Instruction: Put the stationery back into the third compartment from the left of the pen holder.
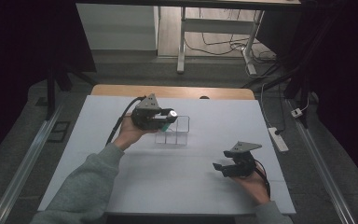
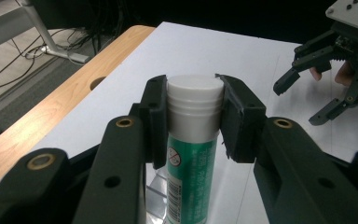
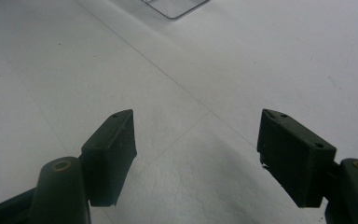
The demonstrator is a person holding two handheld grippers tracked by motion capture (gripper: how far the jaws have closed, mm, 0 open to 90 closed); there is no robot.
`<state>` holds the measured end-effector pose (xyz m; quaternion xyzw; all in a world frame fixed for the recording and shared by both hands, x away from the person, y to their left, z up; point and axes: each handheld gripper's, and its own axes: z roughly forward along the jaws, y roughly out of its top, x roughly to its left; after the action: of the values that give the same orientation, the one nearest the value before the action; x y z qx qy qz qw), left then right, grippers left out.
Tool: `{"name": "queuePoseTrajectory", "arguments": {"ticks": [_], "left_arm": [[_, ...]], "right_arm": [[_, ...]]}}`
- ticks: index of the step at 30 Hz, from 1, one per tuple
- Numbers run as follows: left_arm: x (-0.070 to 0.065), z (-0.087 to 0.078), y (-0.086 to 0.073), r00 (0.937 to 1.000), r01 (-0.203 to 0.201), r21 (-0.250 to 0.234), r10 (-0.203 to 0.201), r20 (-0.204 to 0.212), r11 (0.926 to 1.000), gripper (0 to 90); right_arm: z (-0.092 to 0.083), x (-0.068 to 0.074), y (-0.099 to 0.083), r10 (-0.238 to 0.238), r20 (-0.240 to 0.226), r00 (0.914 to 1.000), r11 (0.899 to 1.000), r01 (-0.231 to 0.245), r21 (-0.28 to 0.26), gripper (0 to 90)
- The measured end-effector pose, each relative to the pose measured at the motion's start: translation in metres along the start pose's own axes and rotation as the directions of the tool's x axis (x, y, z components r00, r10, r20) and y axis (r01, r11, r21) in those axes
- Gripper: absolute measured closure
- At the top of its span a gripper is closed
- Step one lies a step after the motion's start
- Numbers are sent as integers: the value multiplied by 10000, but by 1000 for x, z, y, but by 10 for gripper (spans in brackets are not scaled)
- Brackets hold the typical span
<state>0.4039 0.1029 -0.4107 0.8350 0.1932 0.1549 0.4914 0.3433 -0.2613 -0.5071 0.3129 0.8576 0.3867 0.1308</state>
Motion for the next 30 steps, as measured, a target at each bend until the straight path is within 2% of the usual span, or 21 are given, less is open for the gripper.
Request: {"name": "queuePoseTrajectory", "arguments": {"ticks": [5,10,12,15,21,30], "left_arm": [[0,6,4,9999,46,1,-46,106,10000,645],[-3,10,10,9990,129,111,-134,426,9999,647],[-5,10,12,9989,36,134,-42,471,9999,648],[-6,11,13,9992,-51,86,47,395,9999,649],[-1,14,18,9994,219,-168,-214,265,9996,648],[0,32,26,9996,224,-244,-219,170,9995,647]], "right_arm": [[0,0,0,-27,-23,10000,10000,27,18,277],[0,0,0,-8,-22,10000,10000,8,-5,277],[0,0,0,-21,-14,10000,10000,21,4,277],[0,0,0,-28,-30,10000,10000,28,2,277],[0,0,0,-71,-19,10000,10000,71,14,277],[0,0,0,-35,-54,10000,10000,35,7,277]]}}
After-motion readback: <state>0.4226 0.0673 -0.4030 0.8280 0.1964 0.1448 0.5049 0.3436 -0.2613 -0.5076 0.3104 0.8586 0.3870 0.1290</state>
